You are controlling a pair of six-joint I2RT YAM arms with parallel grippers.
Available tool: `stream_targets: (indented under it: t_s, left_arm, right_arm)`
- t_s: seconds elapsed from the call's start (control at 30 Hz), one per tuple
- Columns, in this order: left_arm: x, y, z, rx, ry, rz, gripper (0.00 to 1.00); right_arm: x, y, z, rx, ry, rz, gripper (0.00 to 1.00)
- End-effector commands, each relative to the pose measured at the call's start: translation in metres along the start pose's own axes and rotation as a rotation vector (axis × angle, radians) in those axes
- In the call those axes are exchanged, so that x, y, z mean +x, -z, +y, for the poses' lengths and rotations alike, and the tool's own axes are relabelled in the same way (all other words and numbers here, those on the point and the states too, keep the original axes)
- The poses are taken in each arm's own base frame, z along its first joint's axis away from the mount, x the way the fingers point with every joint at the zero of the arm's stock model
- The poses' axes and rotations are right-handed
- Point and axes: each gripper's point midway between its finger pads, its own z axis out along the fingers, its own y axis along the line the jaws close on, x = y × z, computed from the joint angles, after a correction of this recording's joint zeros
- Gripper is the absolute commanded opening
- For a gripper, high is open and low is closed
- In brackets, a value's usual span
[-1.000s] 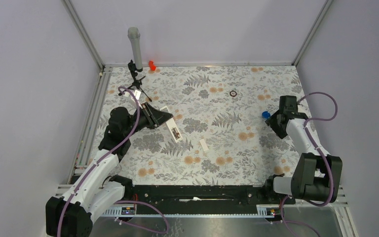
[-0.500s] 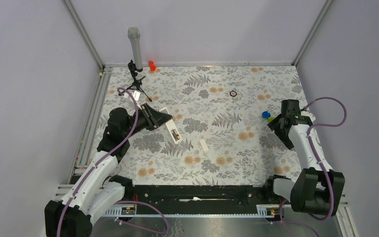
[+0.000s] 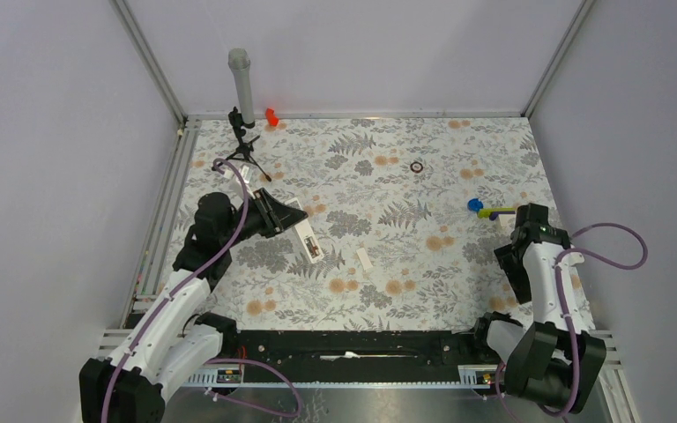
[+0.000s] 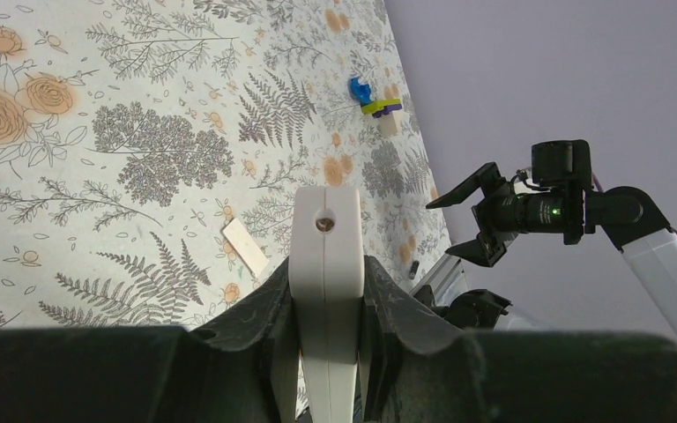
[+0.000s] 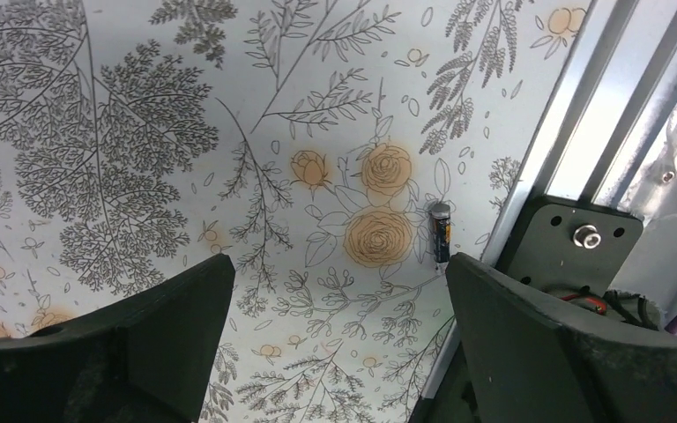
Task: Load the batteries into the remote control
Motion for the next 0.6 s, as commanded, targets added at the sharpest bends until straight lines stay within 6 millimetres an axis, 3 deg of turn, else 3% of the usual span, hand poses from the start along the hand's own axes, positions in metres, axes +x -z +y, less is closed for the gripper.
stream_targets:
  t_s: [0.0, 0.23, 0.57]
  left_arm:
    - [-0.017, 0.001, -0.019, 0.048, -0.056, -0.041, 0.0]
    - [-0.016, -0.003, -0.014, 0.033, -0.042, -0.027, 0.0]
    - [-0.02, -0.003, -0.012, 0.014, -0.042, -0.033, 0.0]
  right_arm:
    - [0.009, 0.002, -0.017, 0.075, -0.083, 0.052, 0.98]
    - [0.017, -0.005, -0.022, 0.086, -0.198, 0.066, 0.94]
    - [-0.008, -0.019, -0.036, 0.163, -0.241, -0.093, 0.86]
